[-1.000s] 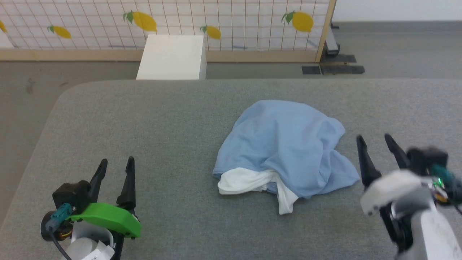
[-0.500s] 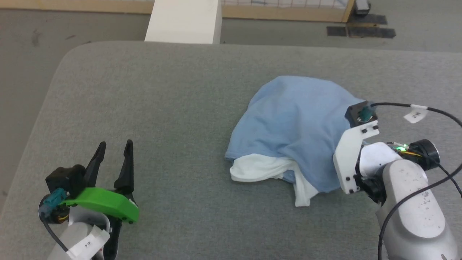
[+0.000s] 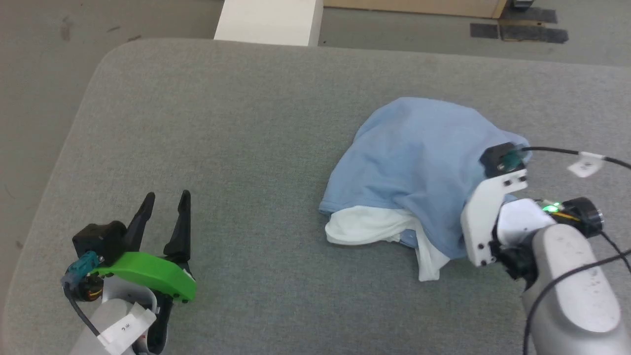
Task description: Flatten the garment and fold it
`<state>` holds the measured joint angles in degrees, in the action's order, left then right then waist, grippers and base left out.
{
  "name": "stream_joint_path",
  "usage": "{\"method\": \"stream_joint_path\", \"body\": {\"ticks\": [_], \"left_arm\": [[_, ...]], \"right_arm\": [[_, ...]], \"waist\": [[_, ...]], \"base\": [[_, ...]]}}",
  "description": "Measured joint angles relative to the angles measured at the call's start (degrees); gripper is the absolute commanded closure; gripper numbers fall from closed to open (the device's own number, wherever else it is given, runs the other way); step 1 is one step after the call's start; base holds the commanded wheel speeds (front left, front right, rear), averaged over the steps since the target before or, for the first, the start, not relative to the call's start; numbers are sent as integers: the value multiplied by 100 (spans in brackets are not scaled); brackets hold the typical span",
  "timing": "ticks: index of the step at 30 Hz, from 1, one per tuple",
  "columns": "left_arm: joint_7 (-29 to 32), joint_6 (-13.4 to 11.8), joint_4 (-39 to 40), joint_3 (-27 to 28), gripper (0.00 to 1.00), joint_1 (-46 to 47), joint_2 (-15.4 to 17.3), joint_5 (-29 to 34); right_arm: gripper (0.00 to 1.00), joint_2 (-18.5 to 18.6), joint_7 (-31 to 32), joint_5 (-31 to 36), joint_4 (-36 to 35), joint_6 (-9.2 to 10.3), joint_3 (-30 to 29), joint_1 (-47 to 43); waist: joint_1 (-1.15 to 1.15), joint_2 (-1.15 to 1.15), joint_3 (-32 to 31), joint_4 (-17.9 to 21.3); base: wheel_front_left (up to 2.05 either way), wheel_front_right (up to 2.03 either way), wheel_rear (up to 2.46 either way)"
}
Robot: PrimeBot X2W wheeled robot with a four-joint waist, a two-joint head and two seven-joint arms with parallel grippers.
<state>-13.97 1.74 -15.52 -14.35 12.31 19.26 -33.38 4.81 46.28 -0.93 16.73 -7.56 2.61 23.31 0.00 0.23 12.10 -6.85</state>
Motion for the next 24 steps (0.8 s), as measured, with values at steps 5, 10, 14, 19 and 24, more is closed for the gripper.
{"method": "stream_joint_path", "body": {"ticks": [5,10,14,19,24], "left_arm": [[-2,-31,-15,-30,0,-23,-48,0],[4,-82,3,-108,0,-99,-119,0],[29,-111,34,-146,0,-157,-143,-15],[97,-136,59,-181,0,-235,-144,-48],[137,-187,59,-204,0,-315,-143,-58]], "right_arm": [[100,-9,-421,-233,-844,0,-454,-249],[100,-92,-376,-360,-1657,0,-1191,-1362],[100,-167,-181,-571,-1801,0,-1408,-2496],[100,-188,-426,-1118,-1532,0,-1461,-2974],[0,-197,-1262,-1522,-1466,0,-1439,-2854]], "waist": [[0,0,-235,142],[0,0,-512,301],[0,0,-694,398],[0,0,-827,486],[0,0,-960,505]], "base": [[0,0,0],[0,0,0],[0,0,0],[0,0,0],[0,0,0]]}}
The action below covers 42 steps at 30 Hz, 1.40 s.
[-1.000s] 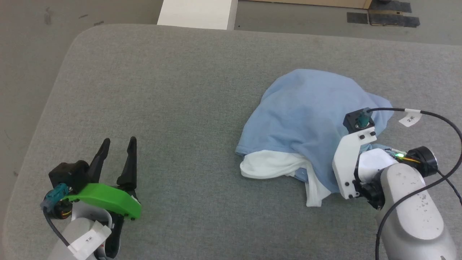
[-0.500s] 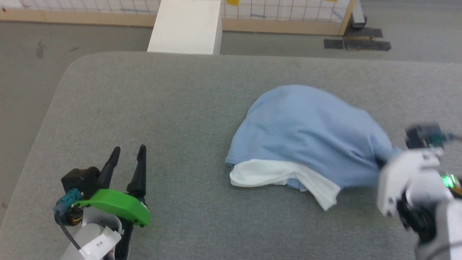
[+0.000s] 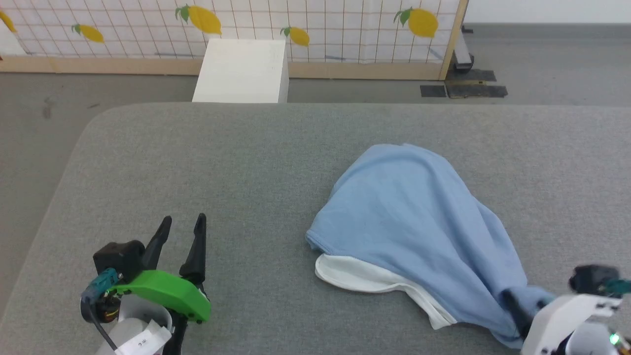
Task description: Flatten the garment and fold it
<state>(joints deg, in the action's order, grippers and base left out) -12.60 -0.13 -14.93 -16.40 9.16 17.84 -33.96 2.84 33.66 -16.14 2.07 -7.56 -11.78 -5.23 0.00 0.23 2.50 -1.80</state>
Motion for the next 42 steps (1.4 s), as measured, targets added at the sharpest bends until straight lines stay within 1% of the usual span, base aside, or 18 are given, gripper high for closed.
{"method": "stream_joint_path", "body": {"ticks": [2,6,10,11,14,16,19,22,24,28,31,36,37,38,39,42], "left_arm": [[19,-19,0,-8,0,-41,2,-1],[64,-69,37,-23,0,-122,2,-42],[129,-102,80,-46,0,-158,-37,-99],[402,-70,98,-197,0,-131,-122,-143],[918,18,63,-489,0,125,-191,-137],[1340,68,20,-661,0,470,-268,-152],[2150,265,-113,-999,0,1117,-452,-314],[3247,335,-467,-1433,0,1782,-605,-316],[3969,375,-728,-1674,0,2129,-641,-316],[5046,392,-1261,-1991,0,2693,-615,-249],[5547,410,-1508,-2172,0,2926,-555,-191],[5836,431,-1767,-2291,0,2997,-443,-91],[5874,443,-1809,-2286,9,2985,-433,-109],[5838,444,-1814,-2259,74,2977,-432,-146],[5833,463,-1808,-2240,100,2977,-432,-180],[5729,497,-1768,-2113,100,2970,-468,-423]], "right_arm": [[0,-4,-524,-199,-108,0,-107,169],[0,-1,-1521,-357,-328,0,-336,454],[0,7,-2117,-471,-318,0,-576,469],[0,4,-2325,-470,-243,0,-719,469],[0,4,-2390,-467,-189,0,-800,469],[0,3,-2392,-458,-171,0,-818,470],[0,3,-2376,-458,-105,0,-827,506],[0,3,-2360,-458,-65,0,-775,584],[0,4,-2361,-458,-47,0,-717,638],[0,0,-2398,-467,14,0,-563,760],[0,1,-2480,-477,90,0,-535,778],[0,2,-2642,-510,179,0,-492,781],[0,2,-2673,-510,199,0,-490,781],[0,2,-2709,-510,223,0,-494,780],[0,2,-2725,-510,247,0,-499,780],[0,3,-2792,-510,324,0,-539,777]], "waist": [[0,0,-56,13],[0,0,-175,48],[0,0,-238,86],[0,0,-244,83],[0,0,-214,82],[0,0,-183,96],[0,0,-109,142],[0,0,-4,218],[0,0,75,274],[0,0,234,460],[0,0,377,606],[0,0,615,840],[0,0,668,881],[0,0,717,915],[0,0,764,944],[0,0,850,968]], "base": [[0,0,0],[0,0,0],[0,0,0],[0,0,0],[0,0,0],[0,0,0],[0,0,0],[0,0,0],[0,0,0],[0,0,0],[0,0,0],[0,0,0],[0,0,0],[0,0,0],[0,0,0],[0,0,0]]}}
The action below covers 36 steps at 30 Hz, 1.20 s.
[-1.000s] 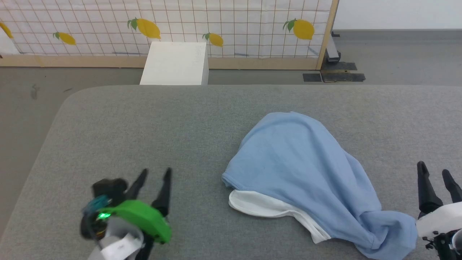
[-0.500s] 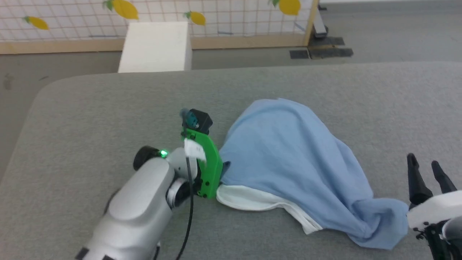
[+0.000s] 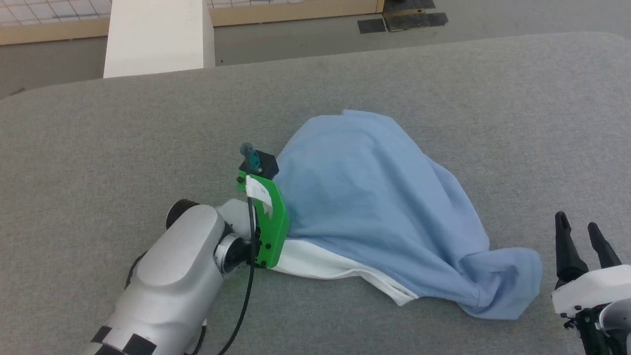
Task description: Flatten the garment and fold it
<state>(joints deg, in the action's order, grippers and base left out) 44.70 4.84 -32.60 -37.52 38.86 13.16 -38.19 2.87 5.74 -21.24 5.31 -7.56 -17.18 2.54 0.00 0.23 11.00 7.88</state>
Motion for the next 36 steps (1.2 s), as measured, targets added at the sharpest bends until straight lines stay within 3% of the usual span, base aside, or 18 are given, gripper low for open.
{"method": "stream_joint_path", "body": {"ticks": [7,14,22,29,30,31,32,36], "left_arm": [[-593,-26,308,563,100,-41,-96,-447],[-1235,-412,1029,1477,100,-194,120,-910],[-1296,-1273,1564,2297,100,-1851,926,-1209],[-1127,-1457,1669,2359,100,-3189,833,-1645],[-1160,-1457,1702,2372,80,-3284,806,-1680],[-1224,-1455,1760,2426,27,-3346,766,-1738],[-1304,-1448,1828,2486,0,-3376,733,-1785],[-1967,-1271,2297,2956,0,-3390,649,-1933]], "right_arm": [[0,0,-1,26,145,0,32,-3],[0,1,137,129,192,0,105,2],[0,-2,243,164,210,0,275,6],[0,-2,258,164,260,0,372,7],[0,-3,257,164,274,0,391,7],[0,-3,257,164,291,0,400,7],[0,-2,257,164,305,0,401,7],[0,-2,258,163,350,0,411,-3]], "waist": [[0,0,-73,-202],[0,0,-344,-625],[0,0,-630,-1180],[0,0,-778,-1466],[0,0,-802,-1475],[0,0,-823,-1480],[0,0,-840,-1483],[0,0,-954,-1482]], "base": [[0,0,0],[0,0,0],[0,0,0],[0,0,0],[0,0,0],[0,0,0],[0,0,0],[0,0,0]]}}
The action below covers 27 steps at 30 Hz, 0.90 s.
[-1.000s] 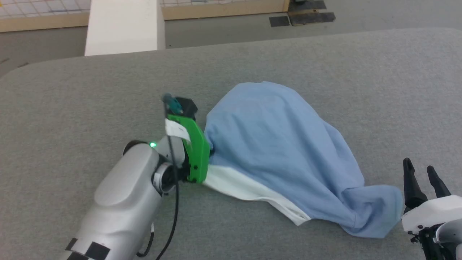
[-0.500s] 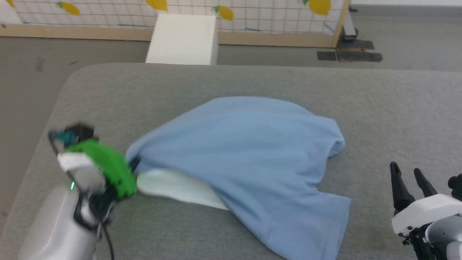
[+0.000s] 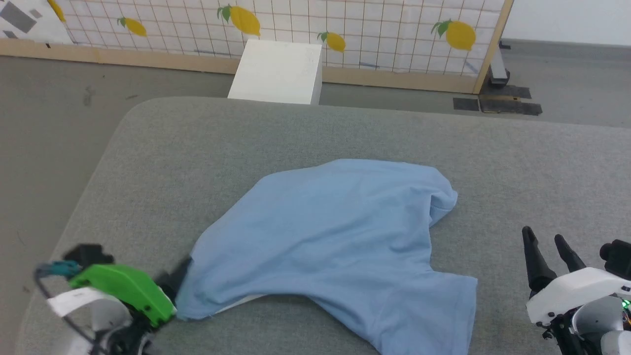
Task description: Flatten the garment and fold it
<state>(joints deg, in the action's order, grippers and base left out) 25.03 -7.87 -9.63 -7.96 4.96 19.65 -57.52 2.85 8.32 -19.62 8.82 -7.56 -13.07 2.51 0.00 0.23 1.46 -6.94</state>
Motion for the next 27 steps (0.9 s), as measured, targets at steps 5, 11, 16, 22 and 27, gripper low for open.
{"method": "stream_joint_path", "body": {"ticks": [5,11,16,22,27], "left_arm": [[-1279,370,573,448,0,-7,135,342],[-2933,675,597,431,0,-318,187,1379],[-3720,742,424,255,0,-495,69,1946],[-3888,800,357,175,0,-478,-13,2267],[-3933,910,308,198,0,-375,-121,2316]], "right_arm": [[0,0,1,0,-7,0,14,-21],[0,1,2,0,-18,0,23,-84],[0,3,168,123,-31,0,126,-108],[0,4,1070,647,-23,0,724,336],[0,-1,2379,1054,216,0,1422,1053]], "waist": [[0,0,-112,46],[0,0,-139,101],[0,0,-66,91],[0,0,135,62],[0,0,343,-5]], "base": [[0,0,0],[0,0,0],[0,0,0],[0,0,0],[0,0,0]]}}
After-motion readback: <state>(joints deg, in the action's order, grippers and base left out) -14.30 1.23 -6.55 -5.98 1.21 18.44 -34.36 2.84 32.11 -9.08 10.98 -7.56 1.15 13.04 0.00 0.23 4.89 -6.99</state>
